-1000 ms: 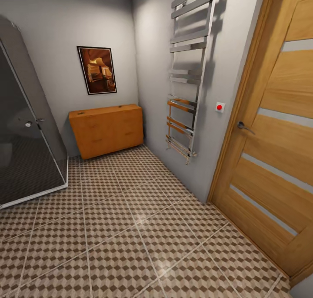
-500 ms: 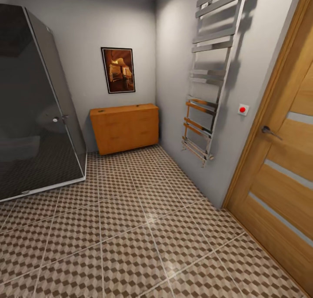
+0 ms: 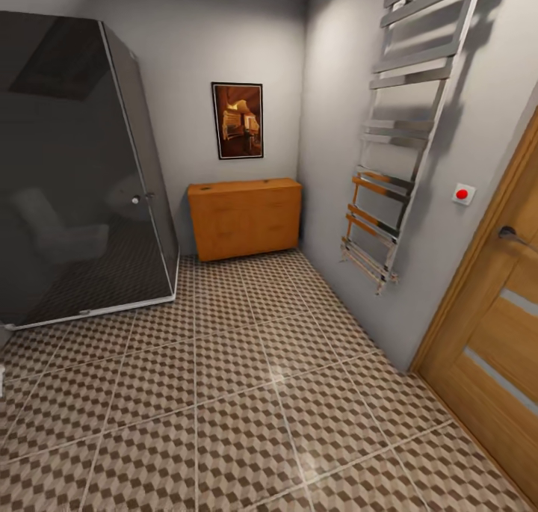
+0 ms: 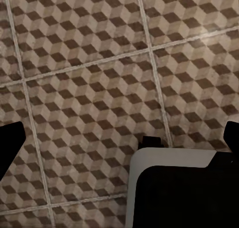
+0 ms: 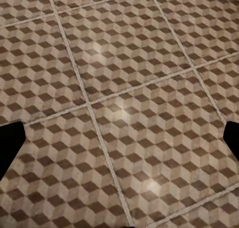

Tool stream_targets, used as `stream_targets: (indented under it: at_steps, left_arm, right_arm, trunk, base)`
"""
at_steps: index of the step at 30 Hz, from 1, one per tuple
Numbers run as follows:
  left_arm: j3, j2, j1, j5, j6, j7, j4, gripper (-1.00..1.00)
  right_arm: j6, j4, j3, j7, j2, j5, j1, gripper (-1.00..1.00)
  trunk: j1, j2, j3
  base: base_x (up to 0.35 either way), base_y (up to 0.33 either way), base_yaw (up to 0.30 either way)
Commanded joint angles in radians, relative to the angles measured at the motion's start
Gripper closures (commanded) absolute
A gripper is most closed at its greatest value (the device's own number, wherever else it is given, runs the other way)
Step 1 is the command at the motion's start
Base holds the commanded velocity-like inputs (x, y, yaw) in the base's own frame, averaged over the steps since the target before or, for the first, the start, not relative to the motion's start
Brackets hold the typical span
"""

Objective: Take the four mousetraps from the cabinet in the bathroom and place them on the bathroom floor. Make sure all four end up on the same floor surface, and ensure that at least two of them are either under or directly next to the same bathroom sink.

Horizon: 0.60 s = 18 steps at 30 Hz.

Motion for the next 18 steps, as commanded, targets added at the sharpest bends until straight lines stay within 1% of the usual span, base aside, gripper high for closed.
stream_targets:
  at_steps: [1, 10, 13, 18]
  left_arm:
    - [-0.009, 0.0, -0.001, 0.009, -0.003, 0.002, 0.001, -1.0]
    - [-0.009, 0.0, -0.001, 0.009, -0.004, 0.002, 0.001, -1.0]
    - [-0.009, 0.0, -0.001, 0.009, -0.004, 0.002, 0.001, -1.0]
    - [-0.009, 0.0, -0.001, 0.009, -0.005, 0.002, 0.001, -1.0]
  right_arm:
    - [-0.002, 0.0, 0.009, -0.008, 0.0, -0.004, -0.001, -1.0]
    - [-0.002, 0.0, 0.009, -0.007, 0.0, -0.004, -0.001, -1.0]
    - [-0.002, 0.0, 0.009, -0.007, -0.001, -0.004, -0.001, -1.0]
    - [-0.002, 0.0, 0.009, -0.006, 0.0, -0.004, -0.001, -1.0]
  trunk:
    - [0.0, -0.001, -0.002]
    - [0.0, -0.001, -0.002]
    - [0.0, -0.001, -0.002]
    - [0.0, -0.001, -0.002]
  base:
    - [0.0, 0.0, 0.258]
    - [0.0, 0.0, 0.251]
    - [0.0, 0.0, 0.133]
    - [0.0, 0.0, 0.044]
